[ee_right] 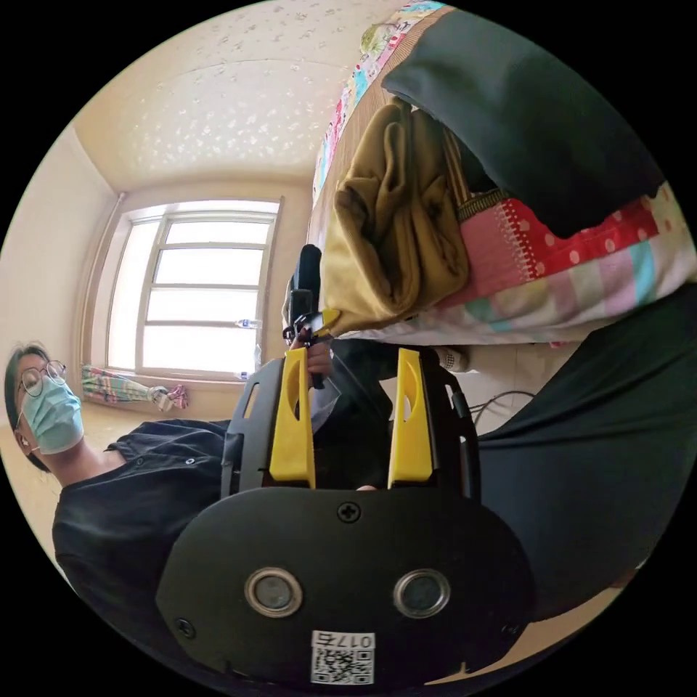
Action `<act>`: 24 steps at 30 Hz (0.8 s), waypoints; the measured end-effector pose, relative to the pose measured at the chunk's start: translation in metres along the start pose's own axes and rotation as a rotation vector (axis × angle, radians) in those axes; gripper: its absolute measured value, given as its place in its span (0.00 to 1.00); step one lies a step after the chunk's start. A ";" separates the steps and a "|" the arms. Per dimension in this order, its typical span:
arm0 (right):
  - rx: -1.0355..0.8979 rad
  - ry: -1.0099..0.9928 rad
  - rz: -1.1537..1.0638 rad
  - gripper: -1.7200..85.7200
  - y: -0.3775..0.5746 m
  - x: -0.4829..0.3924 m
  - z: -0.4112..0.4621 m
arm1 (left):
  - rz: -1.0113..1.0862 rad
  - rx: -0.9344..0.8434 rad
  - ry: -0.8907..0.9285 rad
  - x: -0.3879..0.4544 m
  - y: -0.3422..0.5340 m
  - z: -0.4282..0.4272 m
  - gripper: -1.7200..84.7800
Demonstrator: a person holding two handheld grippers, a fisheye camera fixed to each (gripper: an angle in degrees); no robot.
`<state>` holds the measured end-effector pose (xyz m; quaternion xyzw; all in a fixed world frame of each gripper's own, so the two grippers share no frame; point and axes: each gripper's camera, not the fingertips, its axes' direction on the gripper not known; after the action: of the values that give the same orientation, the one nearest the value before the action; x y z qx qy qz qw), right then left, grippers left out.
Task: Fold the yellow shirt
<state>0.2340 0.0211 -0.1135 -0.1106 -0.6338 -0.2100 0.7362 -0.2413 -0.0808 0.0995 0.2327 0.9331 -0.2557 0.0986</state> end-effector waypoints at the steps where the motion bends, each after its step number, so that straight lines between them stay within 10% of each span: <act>1: 0.008 -0.018 0.018 0.23 0.000 -0.003 0.000 | 0.018 0.010 0.023 0.016 0.004 0.000 0.10; 12: 0.168 -0.566 0.128 0.25 0.001 -0.016 -0.009 | 0.174 -0.053 0.020 0.133 0.064 0.056 0.09; 24: 0.256 -0.385 -0.332 0.21 -0.009 -0.202 -0.061 | 0.460 0.066 -0.064 0.261 0.123 0.057 0.12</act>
<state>0.2621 0.0206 -0.3230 0.0508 -0.7928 -0.2211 0.5657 -0.4055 0.0828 -0.0806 0.4340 0.8430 -0.2642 0.1764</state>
